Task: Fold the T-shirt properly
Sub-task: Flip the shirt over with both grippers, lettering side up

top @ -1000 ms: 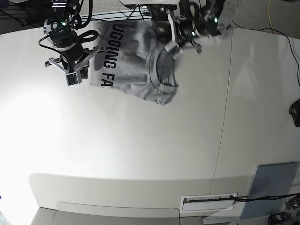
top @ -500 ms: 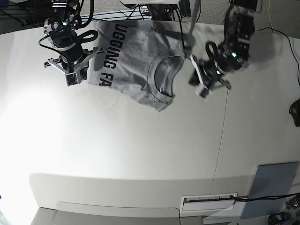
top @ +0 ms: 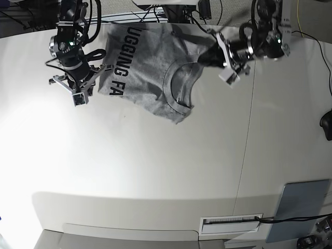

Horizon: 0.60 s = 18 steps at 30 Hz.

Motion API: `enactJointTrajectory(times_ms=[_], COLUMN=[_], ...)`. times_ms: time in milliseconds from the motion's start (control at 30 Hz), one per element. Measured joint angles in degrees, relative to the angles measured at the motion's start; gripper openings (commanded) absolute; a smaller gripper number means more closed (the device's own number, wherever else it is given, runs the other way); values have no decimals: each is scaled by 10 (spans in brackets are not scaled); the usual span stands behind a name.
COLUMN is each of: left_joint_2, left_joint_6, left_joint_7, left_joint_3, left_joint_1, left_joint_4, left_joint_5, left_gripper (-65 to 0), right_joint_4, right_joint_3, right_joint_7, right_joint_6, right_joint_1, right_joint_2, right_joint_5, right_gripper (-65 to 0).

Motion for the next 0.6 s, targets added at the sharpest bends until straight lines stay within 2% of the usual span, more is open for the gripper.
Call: enactJointTrajectory(times_ms=[100, 233, 400, 433, 500, 600], left_joint_2=[0, 0, 0, 0, 0, -2], left_joint_6=[-1, -1, 5, 16, 67, 98], left_joint_7=[-19, -104, -109, -115, -135, -156], left_joint_3=[0, 5, 80, 97, 122, 149], left_joint_1=[33, 61, 58, 54, 45, 23], left_joint_4=[0, -14, -28, -32, -36, -47], left_joint_5=[-1, -4, 18, 34, 66, 104], left_gripper=[-637, -637, -637, -637, -637, -637], right_joint_4=[-3, -3, -3, -3, -3, -3], right_joint_3=[0, -16, -36, -38, -38, -37], right_joint_7=[0, -1, 0, 1, 2, 1], right_joint_6=[12, 15, 15, 15, 15, 15], right_joint_1=[0, 0, 0, 0, 0, 0], right_joint_2=[0, 0, 0, 0, 0, 1], right_joint_5=[14, 13, 13, 12, -4, -16], right_gripper=[-650, -650, -650, -650, -650, -650])
